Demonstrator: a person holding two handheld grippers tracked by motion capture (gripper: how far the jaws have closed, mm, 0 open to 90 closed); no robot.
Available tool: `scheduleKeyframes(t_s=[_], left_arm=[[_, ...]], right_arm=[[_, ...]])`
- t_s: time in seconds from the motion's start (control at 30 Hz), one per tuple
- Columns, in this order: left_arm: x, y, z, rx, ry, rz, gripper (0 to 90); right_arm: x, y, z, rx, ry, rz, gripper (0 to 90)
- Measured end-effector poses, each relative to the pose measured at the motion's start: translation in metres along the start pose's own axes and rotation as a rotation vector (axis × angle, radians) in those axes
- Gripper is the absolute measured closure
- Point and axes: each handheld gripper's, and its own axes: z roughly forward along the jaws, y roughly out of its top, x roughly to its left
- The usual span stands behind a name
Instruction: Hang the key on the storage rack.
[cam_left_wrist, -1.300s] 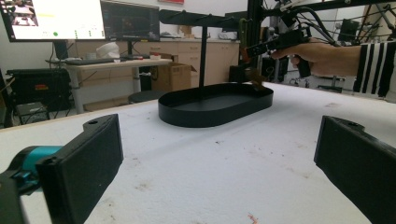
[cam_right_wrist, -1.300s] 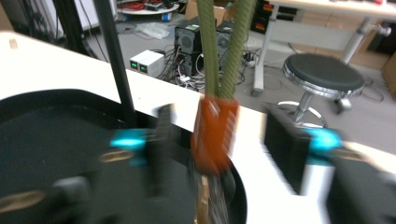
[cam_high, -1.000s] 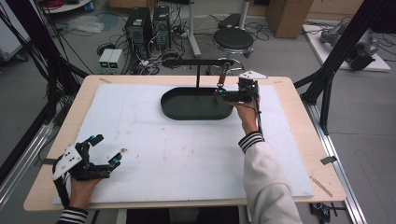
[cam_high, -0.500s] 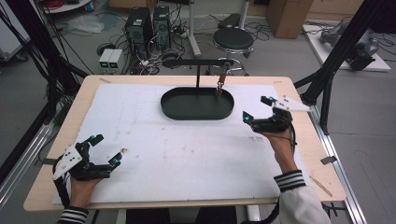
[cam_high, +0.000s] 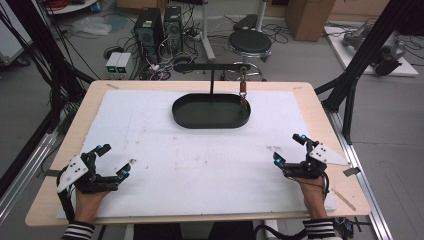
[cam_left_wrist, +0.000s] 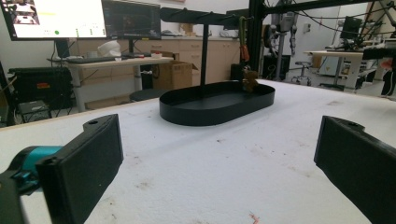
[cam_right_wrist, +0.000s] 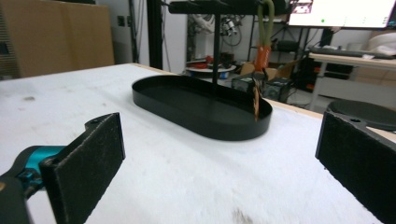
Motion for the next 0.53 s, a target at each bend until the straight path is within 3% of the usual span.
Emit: scheduleKeyframes(t_s=[0.17, 0.3, 0.4, 0.53], left_arm=[[0.0, 0.0, 0.0, 0.001, 0.0, 0.003, 1.7], [0.0, 0.0, 0.0, 0.004, -0.001, 0.008, 1.7], [0.0, 0.0, 0.0, 0.005, 0.0, 0.008, 1.7], [-0.001, 0.0, 0.0, 0.005, 0.006, 0.008, 1.7]], right_arm=[[0.003, -0.02, -0.004, -0.055, -0.01, 0.028, 0.3], [0.001, -0.022, -0.005, -0.065, -0.015, 0.041, 0.3], [0.004, -0.022, -0.005, -0.071, -0.02, 0.0, 0.3], [0.006, -0.023, -0.006, -0.073, -0.023, -0.001, 0.3]])
